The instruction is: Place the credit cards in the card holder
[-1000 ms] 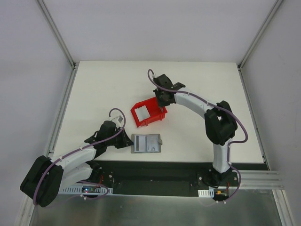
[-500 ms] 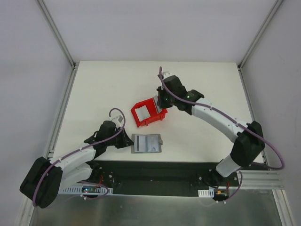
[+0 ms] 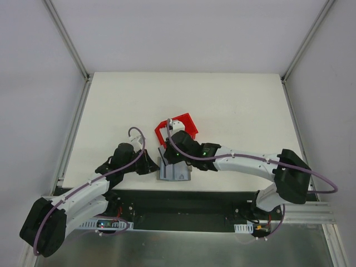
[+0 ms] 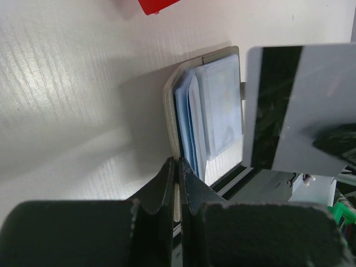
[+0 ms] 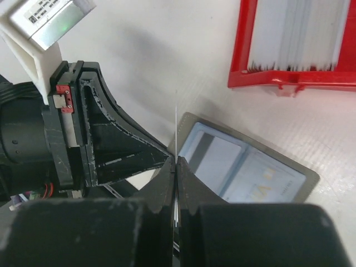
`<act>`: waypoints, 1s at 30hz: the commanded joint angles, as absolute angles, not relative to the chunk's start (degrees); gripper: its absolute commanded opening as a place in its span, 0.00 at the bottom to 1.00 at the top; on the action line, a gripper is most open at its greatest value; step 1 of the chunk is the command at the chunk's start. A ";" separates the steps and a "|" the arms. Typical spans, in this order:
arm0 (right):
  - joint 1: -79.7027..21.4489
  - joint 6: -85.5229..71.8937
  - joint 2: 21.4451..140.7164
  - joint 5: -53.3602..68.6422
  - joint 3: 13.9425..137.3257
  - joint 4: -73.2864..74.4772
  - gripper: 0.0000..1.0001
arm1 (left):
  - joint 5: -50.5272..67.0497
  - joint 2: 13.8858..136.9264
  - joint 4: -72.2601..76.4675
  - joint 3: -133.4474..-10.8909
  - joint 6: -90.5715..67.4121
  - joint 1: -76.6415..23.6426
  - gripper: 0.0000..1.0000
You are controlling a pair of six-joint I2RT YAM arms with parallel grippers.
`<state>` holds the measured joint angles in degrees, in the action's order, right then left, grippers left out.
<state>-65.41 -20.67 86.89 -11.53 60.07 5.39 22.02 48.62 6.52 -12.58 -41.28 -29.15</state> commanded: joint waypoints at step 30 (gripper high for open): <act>-66.71 -26.19 93.52 -11.42 58.89 -1.06 0.00 | 22.06 47.37 5.62 -13.36 -40.34 -29.00 0.00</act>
